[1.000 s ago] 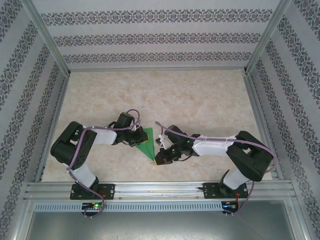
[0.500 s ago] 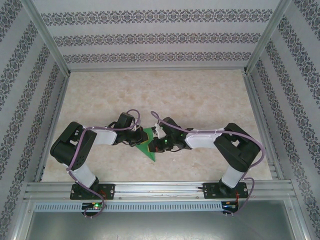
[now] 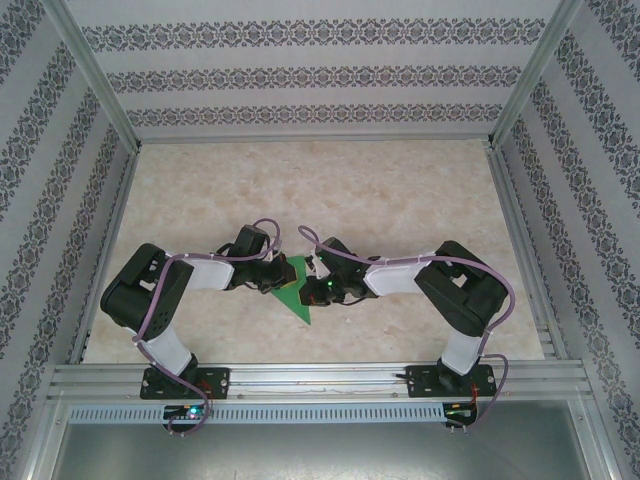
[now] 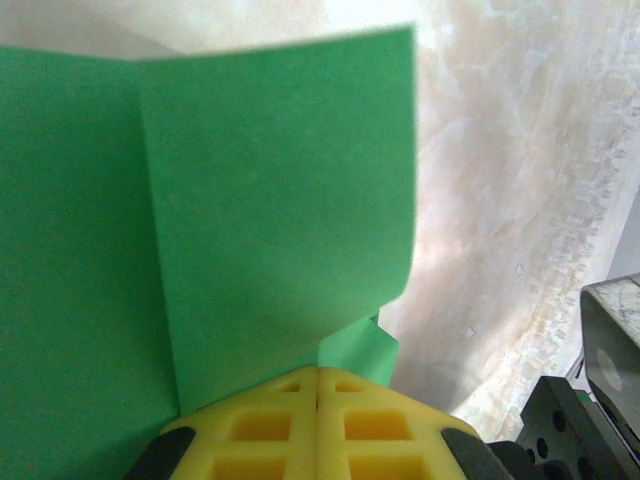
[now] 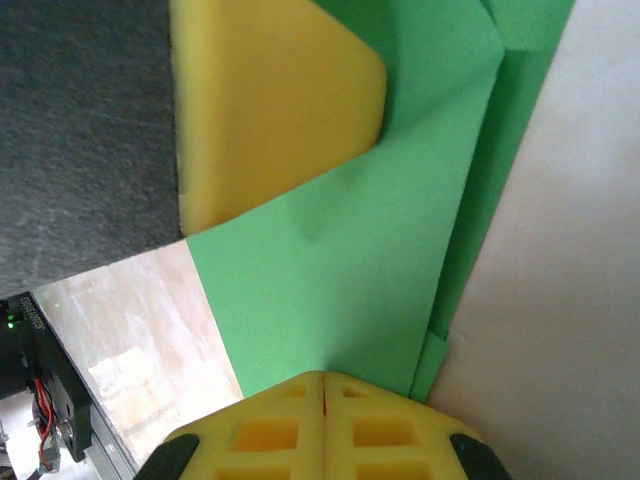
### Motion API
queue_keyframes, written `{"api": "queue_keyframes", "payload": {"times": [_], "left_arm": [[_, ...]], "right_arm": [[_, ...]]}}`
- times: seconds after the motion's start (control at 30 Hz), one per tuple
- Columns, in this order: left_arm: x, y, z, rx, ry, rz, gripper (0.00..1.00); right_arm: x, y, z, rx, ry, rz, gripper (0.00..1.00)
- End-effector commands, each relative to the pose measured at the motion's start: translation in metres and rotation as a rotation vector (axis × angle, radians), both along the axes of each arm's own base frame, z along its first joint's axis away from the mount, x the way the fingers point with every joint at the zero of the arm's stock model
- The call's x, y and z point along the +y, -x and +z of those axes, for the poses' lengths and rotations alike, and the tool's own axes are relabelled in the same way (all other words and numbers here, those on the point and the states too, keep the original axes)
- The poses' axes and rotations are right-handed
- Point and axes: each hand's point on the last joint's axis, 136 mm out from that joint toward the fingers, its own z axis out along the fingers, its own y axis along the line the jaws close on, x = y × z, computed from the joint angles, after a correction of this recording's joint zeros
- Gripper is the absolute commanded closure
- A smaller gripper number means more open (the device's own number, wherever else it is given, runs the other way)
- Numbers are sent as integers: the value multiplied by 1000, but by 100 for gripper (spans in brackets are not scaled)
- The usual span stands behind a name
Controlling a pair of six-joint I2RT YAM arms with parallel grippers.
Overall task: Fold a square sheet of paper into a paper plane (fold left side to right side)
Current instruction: Fourth fold the wing at the center of the table.
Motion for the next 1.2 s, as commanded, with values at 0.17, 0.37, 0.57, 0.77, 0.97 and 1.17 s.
{"api": "queue_keyframes", "payload": {"times": [0.17,0.37,0.57,0.77,0.97,1.17], "left_arm": [[22,5,-9,16,-133,40,89],[19,-6,31,-105,-77,44,90],[11,8,40,-122,-7,22,92],[-5,20,31,-104,12,-19,92],[-16,18,24,-97,28,-33,93],[-10,18,6,-67,-31,-15,93]], "right_arm": [[-28,17,-35,29,179,17,100],[-42,21,-50,25,237,30,100],[-52,21,-59,5,293,46,100],[-58,21,-64,1,330,50,100],[-63,21,-66,-4,359,53,100],[-68,22,-66,-8,396,71,100]]}}
